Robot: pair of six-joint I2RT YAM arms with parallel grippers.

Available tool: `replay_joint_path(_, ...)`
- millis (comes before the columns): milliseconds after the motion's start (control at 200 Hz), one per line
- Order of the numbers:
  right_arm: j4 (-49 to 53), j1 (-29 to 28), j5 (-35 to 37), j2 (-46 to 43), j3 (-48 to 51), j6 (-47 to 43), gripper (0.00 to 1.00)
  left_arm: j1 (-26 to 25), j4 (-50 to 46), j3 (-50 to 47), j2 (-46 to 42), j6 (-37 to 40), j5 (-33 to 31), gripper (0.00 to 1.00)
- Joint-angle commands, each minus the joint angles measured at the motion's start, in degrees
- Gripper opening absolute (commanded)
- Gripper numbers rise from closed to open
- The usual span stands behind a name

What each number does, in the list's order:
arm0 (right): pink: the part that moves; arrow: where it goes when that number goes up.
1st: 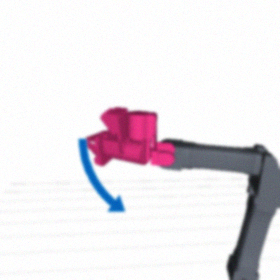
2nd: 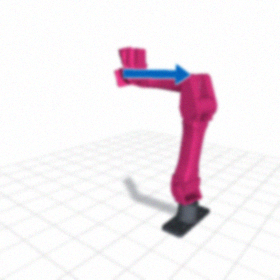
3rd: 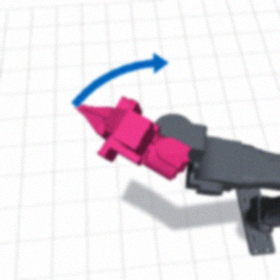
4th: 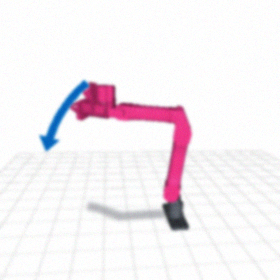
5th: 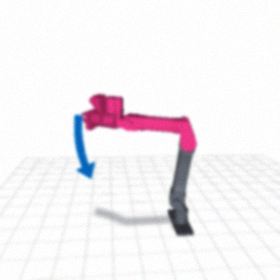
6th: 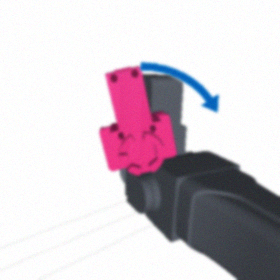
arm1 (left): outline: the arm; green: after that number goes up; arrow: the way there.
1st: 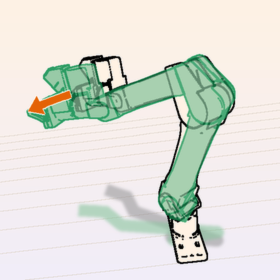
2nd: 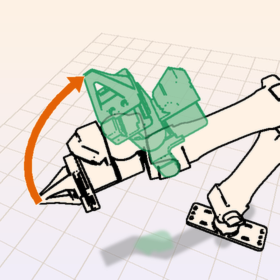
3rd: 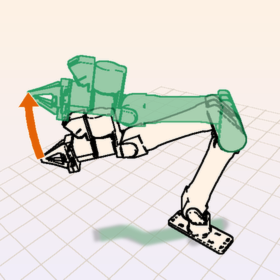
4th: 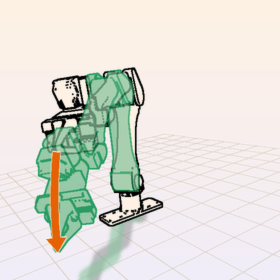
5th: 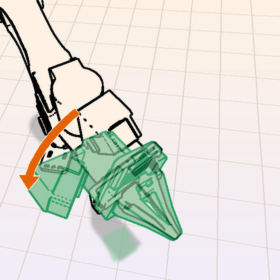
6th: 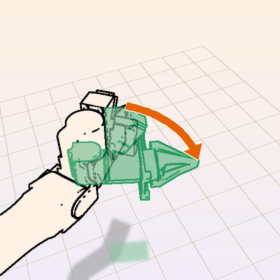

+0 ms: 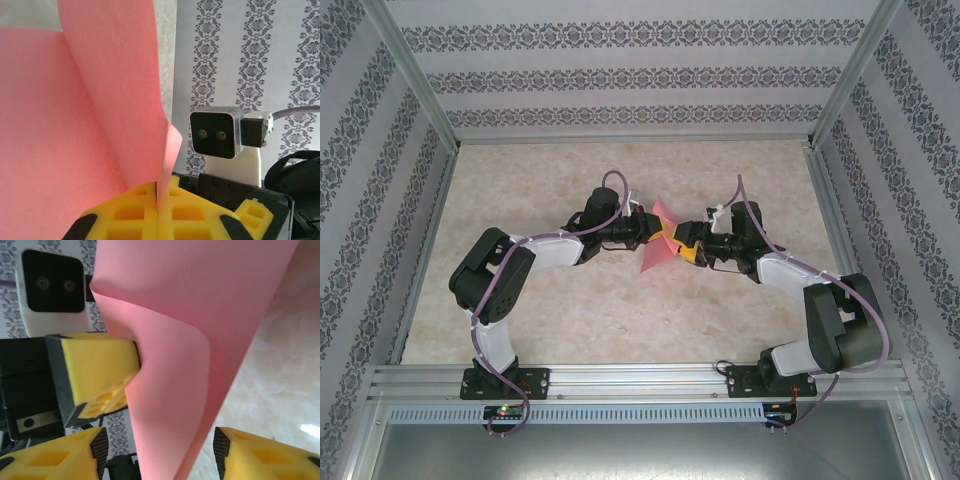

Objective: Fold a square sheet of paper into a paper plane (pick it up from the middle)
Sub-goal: Pick up the paper from the center of the table.

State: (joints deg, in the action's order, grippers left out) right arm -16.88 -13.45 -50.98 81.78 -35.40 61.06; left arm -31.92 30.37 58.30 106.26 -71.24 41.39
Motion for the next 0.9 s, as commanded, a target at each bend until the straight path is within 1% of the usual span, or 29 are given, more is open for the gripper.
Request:
replay_joint_path(0, -7.33, -0.74, 0.89, 0.27, 1.86, 6.49, 0.58, -0.59, 4.12, 0.35, -0.43, -1.16, 0.02, 0.06)
replay_joint_path(160, -8.89, -1.38, 1.69, 0.2, 2.73, 9.23, 0.57, -0.6, 5.7, -0.17, -0.62, -1.83, -0.24, 0.06)
replay_joint_path(395, -8.74, -0.91, 2.03, -1.97, 2.88, 10.48, 0.48, -0.26, 6.06, -1.77, -1.4, -1.47, -0.28, 0.06)
replay_joint_path(819, -6.0, -0.17, 1.44, -3.38, 2.0, 9.42, 0.28, 0.01, 7.17, -3.05, -2.1, -1.71, 0.1, 0.07)
replay_joint_path(894, -5.28, -0.16, 1.57, -3.53, 1.83, 8.94, 0.23, 0.05, 7.01, -3.04, -2.28, -1.64, 0.07, 0.08)
